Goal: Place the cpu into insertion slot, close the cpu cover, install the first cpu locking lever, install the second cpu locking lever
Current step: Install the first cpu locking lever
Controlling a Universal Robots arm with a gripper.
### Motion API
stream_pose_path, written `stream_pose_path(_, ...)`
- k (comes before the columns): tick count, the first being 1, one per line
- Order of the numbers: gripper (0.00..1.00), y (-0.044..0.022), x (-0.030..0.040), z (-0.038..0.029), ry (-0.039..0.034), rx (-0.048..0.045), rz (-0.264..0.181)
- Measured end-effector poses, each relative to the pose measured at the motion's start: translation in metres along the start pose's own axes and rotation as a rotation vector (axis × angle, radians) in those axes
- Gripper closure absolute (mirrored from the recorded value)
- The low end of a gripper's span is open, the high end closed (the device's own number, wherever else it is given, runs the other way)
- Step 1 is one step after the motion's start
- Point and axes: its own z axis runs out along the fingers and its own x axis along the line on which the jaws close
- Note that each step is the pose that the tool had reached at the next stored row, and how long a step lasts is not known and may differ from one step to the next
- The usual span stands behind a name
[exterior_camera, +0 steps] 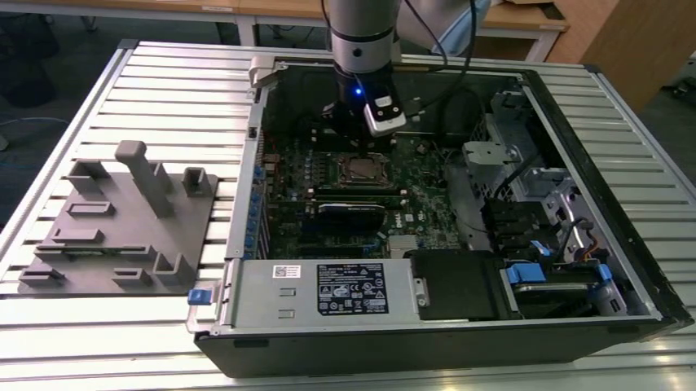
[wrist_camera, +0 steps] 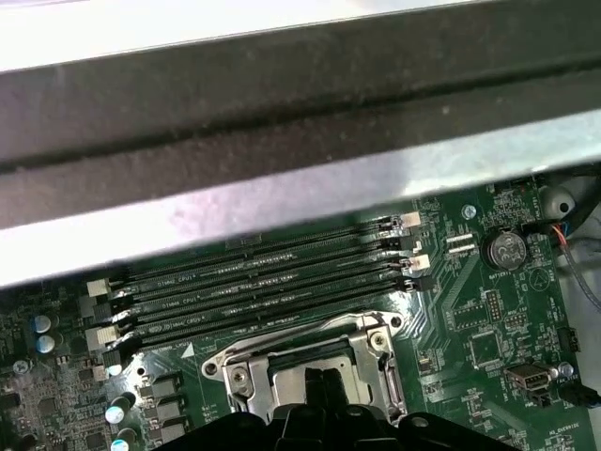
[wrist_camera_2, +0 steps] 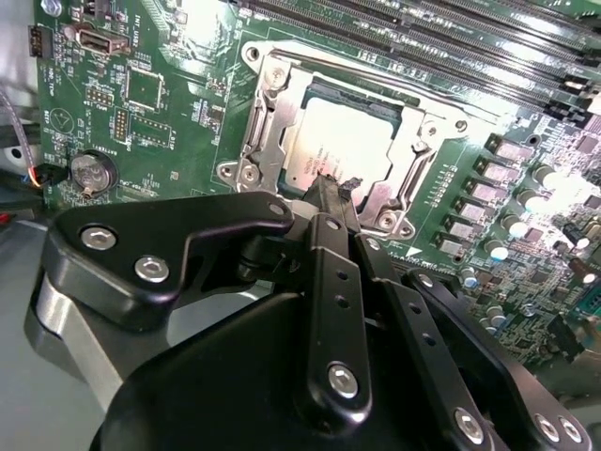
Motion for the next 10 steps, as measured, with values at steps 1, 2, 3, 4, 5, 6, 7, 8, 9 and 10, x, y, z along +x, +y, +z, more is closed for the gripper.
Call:
stream_pose_path(1, 0.90, 0.0000, -0.0003, 0.0000, 0.0000, 0.0000, 0.000)
stream_pose_path(2, 0.90, 0.0000, -0.0005, 0.0000, 0.0000, 0.0001, 0.000)
stream_pose_path(3, 0.90, -0.0001, -0.0007, 0.0001, 0.0000, 0.0001, 0.000)
stream_pose_path(4, 0.90, -0.0006, -0.0008, 0.0000, 0.0001, 0.0000, 0.000)
stream_pose_path(5, 0.90, -0.0014, -0.0010, 0.0000, 0.0000, 0.0001, 0.000)
stream_pose_path(6, 0.90, -0.0025, -0.0013, 0.0000, 0.0000, 0.0000, 0.000)
stream_pose_path(7, 0.90, -0.0039, -0.0016, 0.0001, 0.0000, 0.0000, 0.000)
stream_pose_path(8, 0.90, -0.0049, -0.0018, 0.0000, 0.0000, 0.0001, 0.000)
stream_pose_path(9, 0.90, -0.0061, -0.0021, 0.0000, 0.0000, 0.0000, 0.000)
stream_pose_path(10, 0.90, -0.0072, -0.0024, 0.0000, 0.0001, 0.0001, 0.000)
